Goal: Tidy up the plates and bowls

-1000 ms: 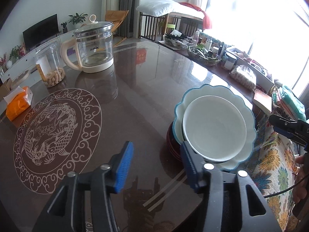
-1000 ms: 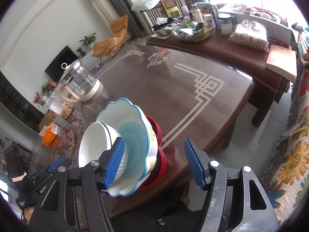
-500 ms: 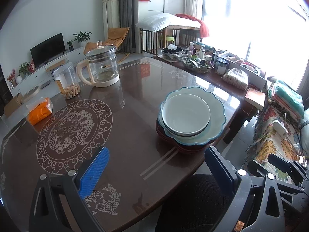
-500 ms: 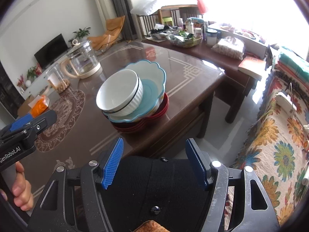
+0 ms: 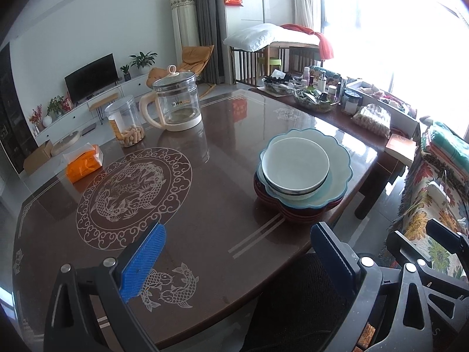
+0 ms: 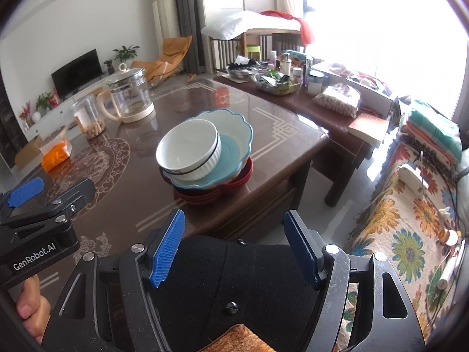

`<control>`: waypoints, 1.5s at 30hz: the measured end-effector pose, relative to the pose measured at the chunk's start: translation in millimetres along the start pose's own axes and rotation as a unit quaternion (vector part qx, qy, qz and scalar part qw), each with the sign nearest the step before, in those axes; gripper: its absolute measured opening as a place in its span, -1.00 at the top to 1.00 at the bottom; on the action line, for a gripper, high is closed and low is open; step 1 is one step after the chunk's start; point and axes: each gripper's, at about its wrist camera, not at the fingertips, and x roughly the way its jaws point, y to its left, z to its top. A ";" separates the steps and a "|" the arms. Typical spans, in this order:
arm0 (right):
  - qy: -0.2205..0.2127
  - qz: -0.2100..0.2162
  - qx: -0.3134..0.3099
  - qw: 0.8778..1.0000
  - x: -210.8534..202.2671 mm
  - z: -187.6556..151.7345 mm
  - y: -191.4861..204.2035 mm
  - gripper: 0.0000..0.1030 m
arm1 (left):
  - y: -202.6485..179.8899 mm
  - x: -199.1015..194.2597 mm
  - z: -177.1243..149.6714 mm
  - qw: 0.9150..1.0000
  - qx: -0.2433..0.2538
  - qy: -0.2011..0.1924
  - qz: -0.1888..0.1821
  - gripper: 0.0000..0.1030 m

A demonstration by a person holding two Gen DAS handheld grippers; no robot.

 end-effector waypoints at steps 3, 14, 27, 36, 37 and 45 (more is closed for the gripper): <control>-0.005 -0.006 -0.010 1.000 -3.5 0.4 4.7 -0.44 | 0.7 0.4 -0.4 1.000 0.002 0.007 0.001 -0.92; -0.009 -0.013 -0.016 1.000 -2.5 6.7 9.3 -0.44 | 7.8 6.3 -0.2 1.000 -0.002 0.025 0.004 -0.92; -0.010 -0.016 -0.019 1.000 3.2 13.6 15.3 -0.44 | 10.2 15.3 3.8 0.999 0.000 0.038 -0.001 -0.92; -0.014 -0.021 -0.013 1.000 8.3 16.9 15.2 -0.44 | 9.6 14.8 7.7 1.000 0.008 0.022 0.002 -0.92; -0.013 -0.020 -0.011 1.000 9.3 16.6 14.2 -0.44 | 8.7 14.2 8.0 1.000 0.009 0.020 0.002 -0.92; -0.012 -0.012 -0.002 1.000 14.2 14.9 10.2 -0.44 | 4.0 13.1 12.5 1.000 0.020 0.014 0.009 -0.92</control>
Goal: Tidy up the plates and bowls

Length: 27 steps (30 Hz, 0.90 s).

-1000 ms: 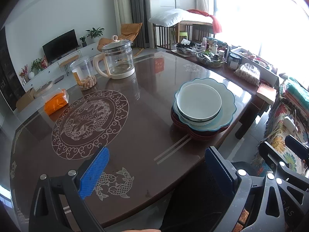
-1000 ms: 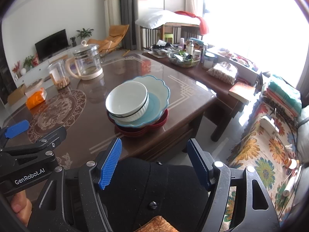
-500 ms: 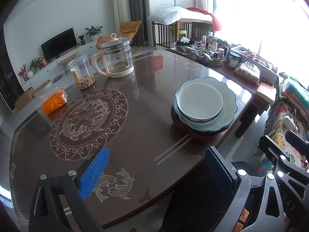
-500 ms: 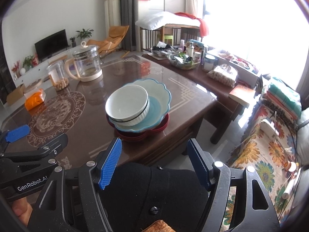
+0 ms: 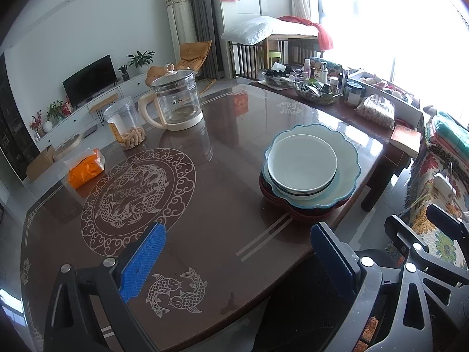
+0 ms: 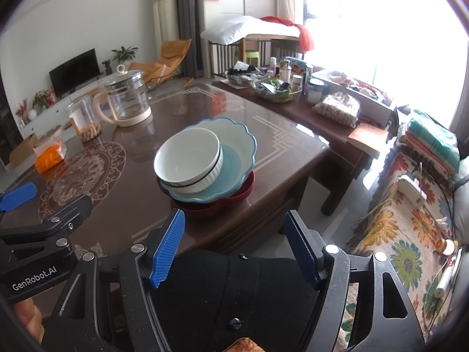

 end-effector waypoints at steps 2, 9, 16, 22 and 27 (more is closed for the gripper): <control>0.003 0.004 -0.002 1.000 1.3 -1.3 1.1 -0.44 | 1.0 2.0 0.6 1.000 -0.005 0.004 -0.001 -0.92; 0.007 0.007 -0.003 1.000 3.8 -4.3 0.0 -0.44 | 3.4 5.7 0.5 1.000 -0.013 0.013 -0.006 -0.92; 0.003 0.003 -0.003 1.000 1.3 -3.1 -0.9 -0.44 | 6.1 5.6 0.2 1.000 -0.017 0.014 -0.007 -0.92; 0.001 0.002 -0.006 1.000 -1.6 -1.8 0.0 -0.44 | 10.1 7.8 -0.8 0.999 -0.026 0.023 -0.014 -0.92; 0.003 -0.002 -0.009 1.000 -2.1 -0.1 1.1 -0.44 | 11.1 11.0 -0.8 0.999 -0.029 0.029 -0.017 -0.92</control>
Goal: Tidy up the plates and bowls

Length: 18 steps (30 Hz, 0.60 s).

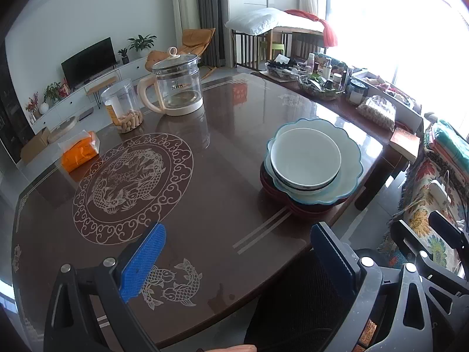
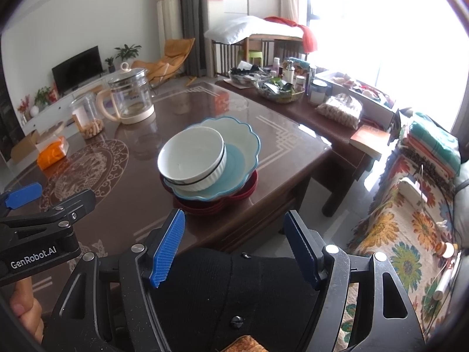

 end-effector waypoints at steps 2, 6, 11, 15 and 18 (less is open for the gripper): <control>-0.001 -0.002 -0.001 1.000 -0.6 0.5 0.1 -0.44 | 1.0 1.2 0.5 1.000 -0.002 0.003 -0.003 -0.92; -0.001 -0.004 -0.001 1.000 -0.7 1.4 -0.2 -0.44 | 1.6 3.0 1.4 1.000 -0.003 0.005 -0.003 -0.92; 0.003 -0.005 -0.001 1.000 0.9 2.0 -0.3 -0.44 | 0.4 6.3 1.7 1.000 -0.003 0.010 -0.009 -0.92; -0.002 -0.009 -0.005 1.000 -0.5 3.4 1.0 -0.44 | -2.4 8.4 2.3 1.000 -0.002 0.015 -0.015 -0.92; -0.005 -0.012 -0.004 1.000 -2.0 4.3 -0.4 -0.44 | -4.0 7.1 3.6 1.000 0.000 0.013 -0.016 -0.92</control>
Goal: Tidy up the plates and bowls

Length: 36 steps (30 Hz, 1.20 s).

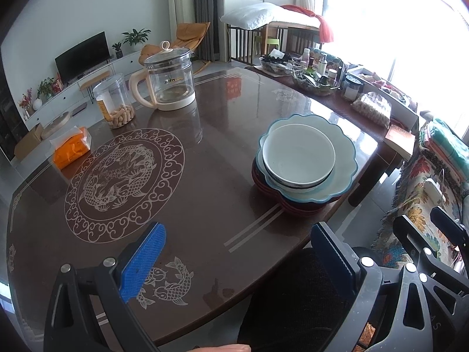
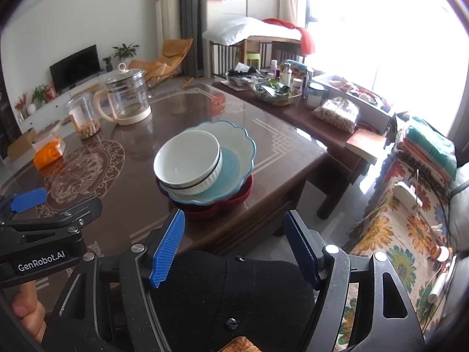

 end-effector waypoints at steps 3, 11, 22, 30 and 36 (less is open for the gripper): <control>0.000 -0.002 0.003 1.000 -0.7 -0.1 -2.3 -0.44 | -1.5 -2.8 1.4 1.000 0.003 -0.003 0.000 -0.92; -0.006 -0.005 0.005 1.000 -5.9 -0.2 -5.0 -0.44 | -6.1 -7.7 1.5 1.000 0.010 -0.003 0.000 -0.92; -0.007 -0.003 0.004 1.000 -8.3 -3.2 -3.4 -0.44 | -5.5 -12.6 -1.3 1.000 0.007 -0.006 -0.002 -0.92; -0.007 -0.006 0.012 1.000 -7.2 -5.4 -7.5 -0.44 | -7.9 -13.1 -2.9 1.000 0.010 -0.006 -0.002 -0.92; -0.005 -0.006 0.013 1.000 -5.7 -7.1 -8.1 -0.44 | -11.1 -8.8 -2.9 1.000 0.011 -0.003 0.000 -0.92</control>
